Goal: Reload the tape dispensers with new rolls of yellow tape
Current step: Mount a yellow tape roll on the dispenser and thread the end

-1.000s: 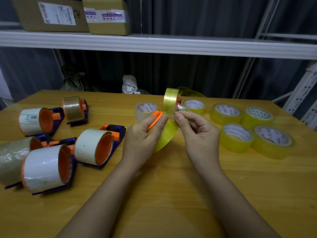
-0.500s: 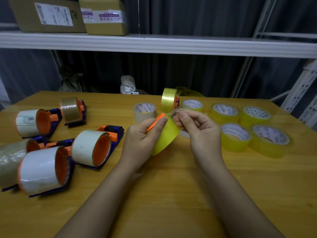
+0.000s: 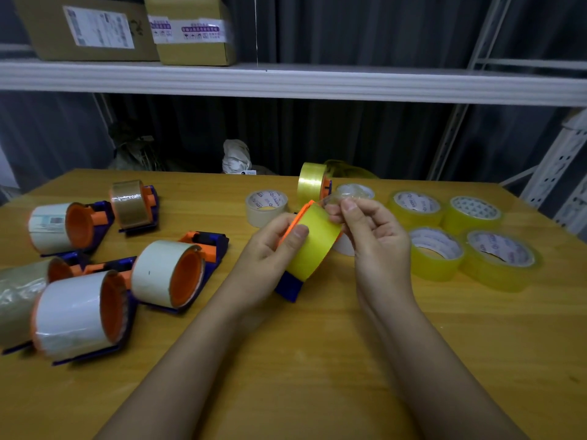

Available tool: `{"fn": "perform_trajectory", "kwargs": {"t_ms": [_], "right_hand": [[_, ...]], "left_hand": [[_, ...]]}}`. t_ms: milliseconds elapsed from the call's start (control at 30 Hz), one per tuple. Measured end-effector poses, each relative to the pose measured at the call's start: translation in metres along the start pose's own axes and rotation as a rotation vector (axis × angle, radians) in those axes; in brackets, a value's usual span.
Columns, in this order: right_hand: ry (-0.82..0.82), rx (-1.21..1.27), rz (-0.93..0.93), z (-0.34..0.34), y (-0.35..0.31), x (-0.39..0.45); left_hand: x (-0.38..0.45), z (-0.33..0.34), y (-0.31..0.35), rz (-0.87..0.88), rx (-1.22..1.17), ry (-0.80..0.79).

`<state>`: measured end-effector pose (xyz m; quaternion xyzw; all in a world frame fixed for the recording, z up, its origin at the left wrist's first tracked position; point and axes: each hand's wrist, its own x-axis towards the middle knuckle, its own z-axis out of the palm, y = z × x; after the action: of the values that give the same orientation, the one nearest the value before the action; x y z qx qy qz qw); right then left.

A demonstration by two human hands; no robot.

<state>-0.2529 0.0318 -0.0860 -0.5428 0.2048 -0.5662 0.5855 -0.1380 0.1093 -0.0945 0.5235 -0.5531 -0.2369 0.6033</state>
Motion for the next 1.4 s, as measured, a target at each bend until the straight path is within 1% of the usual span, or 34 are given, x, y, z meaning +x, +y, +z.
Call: {"fn": "perform_trajectory", "kwargs": {"t_ms": [100,167,267,400,600,800,1033,1100,1300,1400], "right_hand": [[-0.019,-0.015,0.002,-0.001,0.0,-0.001],[-0.06,-0.044,-0.007,0.0,-0.002,-0.003],[-0.115,-0.082,0.008,0.003,-0.002,-0.008],[-0.16,-0.051,-0.007,0.005,-0.003,-0.01],[-0.111,-0.026,-0.039,0.005,-0.004,-0.007],[-0.061,-0.046,-0.059,0.007,-0.002,-0.007],[0.041,0.016,-0.046,0.01,0.003,-0.008],[0.028,-0.004,-0.065,0.011,0.003,-0.009],[-0.087,-0.081,-0.068,0.012,0.008,-0.01],[-0.087,-0.063,-0.037,0.011,0.009,-0.01]], "left_hand": [[0.0,-0.002,-0.001,-0.048,-0.019,-0.085],[0.001,-0.004,0.0,-0.086,-0.065,-0.106],[0.0,-0.001,0.004,-0.145,-0.155,-0.09],[-0.003,0.006,0.013,-0.132,-0.115,-0.079],[-0.004,0.011,0.013,-0.091,-0.086,0.007],[-0.005,0.012,0.012,-0.062,-0.064,0.015],[-0.004,0.011,0.008,-0.078,-0.087,-0.005],[-0.003,0.009,0.006,-0.084,-0.115,-0.001],[0.0,0.005,0.002,-0.127,-0.206,-0.006],[0.003,0.005,-0.005,-0.117,-0.192,-0.02]]}}
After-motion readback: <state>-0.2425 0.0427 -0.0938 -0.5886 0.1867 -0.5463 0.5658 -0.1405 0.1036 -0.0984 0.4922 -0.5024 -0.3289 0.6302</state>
